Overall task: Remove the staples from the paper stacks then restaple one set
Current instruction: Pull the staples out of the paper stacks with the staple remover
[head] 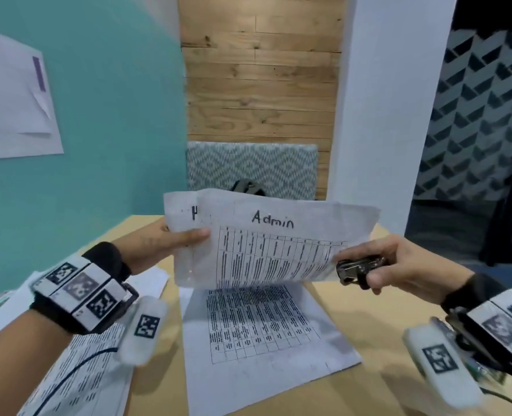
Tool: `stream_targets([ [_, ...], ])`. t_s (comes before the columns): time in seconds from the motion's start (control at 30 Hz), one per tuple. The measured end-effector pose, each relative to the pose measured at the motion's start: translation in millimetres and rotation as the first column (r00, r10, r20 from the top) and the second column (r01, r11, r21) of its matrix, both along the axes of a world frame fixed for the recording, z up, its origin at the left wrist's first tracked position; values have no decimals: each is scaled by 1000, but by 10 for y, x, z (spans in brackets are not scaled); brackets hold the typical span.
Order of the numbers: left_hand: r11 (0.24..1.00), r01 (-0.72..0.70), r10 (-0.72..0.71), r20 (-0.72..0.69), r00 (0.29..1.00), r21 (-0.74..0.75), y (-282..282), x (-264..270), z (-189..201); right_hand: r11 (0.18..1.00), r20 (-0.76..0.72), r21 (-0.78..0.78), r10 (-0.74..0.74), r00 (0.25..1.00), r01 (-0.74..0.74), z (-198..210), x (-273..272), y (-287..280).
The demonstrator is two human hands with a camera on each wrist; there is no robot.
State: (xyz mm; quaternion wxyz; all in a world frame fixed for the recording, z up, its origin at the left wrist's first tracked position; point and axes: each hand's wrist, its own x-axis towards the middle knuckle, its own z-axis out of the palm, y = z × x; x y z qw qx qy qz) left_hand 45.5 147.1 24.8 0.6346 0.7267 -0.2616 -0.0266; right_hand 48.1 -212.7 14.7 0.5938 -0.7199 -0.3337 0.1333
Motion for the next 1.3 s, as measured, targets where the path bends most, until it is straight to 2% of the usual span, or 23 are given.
stream_targets([
  [0.07,1000,-31,31,-92,995,4,12,15,-61,1000,-94,6,-5,996,6,-45,-35,5],
  [0.13,998,-59,57,-266,962,2,27,36,-213,1000,-194,-7,-21,981,20,-112,-56,23],
  [0.17,998,-59,64,-358,932,23,33,22,-301,999,-242,-21,-39,969,35,-153,-59,39],
  [0.23,988,-50,110,-441,891,145,44,-25,-428,997,-325,-54,-76,943,61,-241,-56,67],
  [0.3,953,-138,236,-377,896,270,66,-34,-417,994,-377,-83,-94,922,67,-313,-61,95],
  [0.4,839,-385,435,-48,899,384,-17,-16,-180,992,-394,-110,-105,913,67,-345,-76,137],
  [0.43,799,-420,433,73,898,430,-85,-13,-98,992,-393,-112,-105,913,65,-340,-83,150],
  [0.5,725,-414,344,231,910,550,-303,-27,50,991,-385,-118,-105,917,64,-320,-97,165],
  [0.53,686,-381,274,265,925,620,-429,-35,103,990,-382,-123,-107,918,64,-311,-104,168],
  [0.63,572,-240,107,219,970,785,-739,8,133,988,-378,-141,-117,918,68,-311,-120,153],
  [0.7,558,-175,54,176,983,811,-852,53,116,985,-374,-157,-132,918,77,-314,-142,127],
  [0.77,596,-107,41,103,994,796,-880,86,91,978,-356,-186,-157,921,95,-296,-175,92],
  [0.83,640,-42,37,24,999,767,-857,107,53,961,-282,-240,-204,937,137,-219,-225,54],
  [0.93,713,10,66,-81,995,701,-807,141,-38,908,7,-286,-319,948,308,-7,-280,34],
  [1.03,792,38,83,-170,982,610,-796,154,-101,849,337,-222,-394,855,479,152,-350,190],
  [1.1,832,58,72,-212,975,551,-793,161,-124,805,556,-242,-342,757,542,134,-385,410],
  [1.17,864,95,41,-257,965,495,-783,166,-145,802,690,-284,-209,693,525,61,-383,617],
  [1.23,889,146,-1,-316,949,435,-770,164,-169,827,754,-305,-93,650,473,-19,-322,737],
  [1.3,898,193,-45,-353,934,395,-763,154,-192,850,777,-295,-52,627,437,-74,-258,796],
])
